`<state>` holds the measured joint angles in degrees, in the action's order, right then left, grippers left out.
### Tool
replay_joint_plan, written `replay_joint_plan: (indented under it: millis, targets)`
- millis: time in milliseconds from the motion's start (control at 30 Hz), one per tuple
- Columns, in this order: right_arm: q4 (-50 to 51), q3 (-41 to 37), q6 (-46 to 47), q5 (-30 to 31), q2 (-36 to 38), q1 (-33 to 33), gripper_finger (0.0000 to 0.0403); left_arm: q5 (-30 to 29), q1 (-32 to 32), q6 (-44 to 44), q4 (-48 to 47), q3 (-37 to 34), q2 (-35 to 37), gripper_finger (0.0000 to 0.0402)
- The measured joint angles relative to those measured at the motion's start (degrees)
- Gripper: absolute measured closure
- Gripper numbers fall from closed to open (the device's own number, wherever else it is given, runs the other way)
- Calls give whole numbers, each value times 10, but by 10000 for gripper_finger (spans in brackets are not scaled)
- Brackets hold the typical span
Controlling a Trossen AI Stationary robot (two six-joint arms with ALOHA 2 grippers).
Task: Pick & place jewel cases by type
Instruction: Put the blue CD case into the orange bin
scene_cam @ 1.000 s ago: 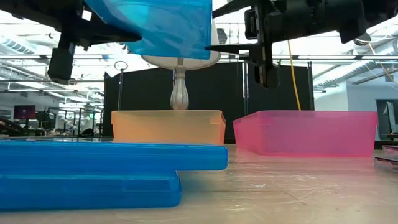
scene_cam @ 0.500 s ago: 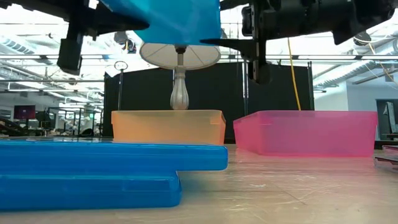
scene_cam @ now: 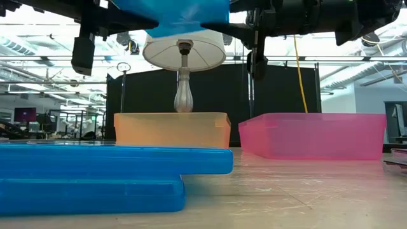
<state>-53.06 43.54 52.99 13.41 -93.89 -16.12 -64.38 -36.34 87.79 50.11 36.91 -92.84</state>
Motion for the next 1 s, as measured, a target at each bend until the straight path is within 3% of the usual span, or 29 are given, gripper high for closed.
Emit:
replay_joint_plan:
  millis: [133, 500, 733, 833, 1000]
  targets:
    - [-9, 0, -23, -14, 0, 0, 377, 1, -6, 20, 2, 0, 0, 333]
    - [-16, 1, -67, -90, 0, -1, 371, -27, -46, 19, 1, 0, -1, 201]
    - [62, 1, -139, -121, 38, -2, 383, -59, -104, -87, -8, -1, -1, 157]
    - [118, 1, -165, -103, 63, -3, 374, -74, -136, -151, -7, -2, -1, 149]
    - [164, 1, -203, -60, 101, 12, 382, -70, -173, -416, -66, -1, 0, 151]
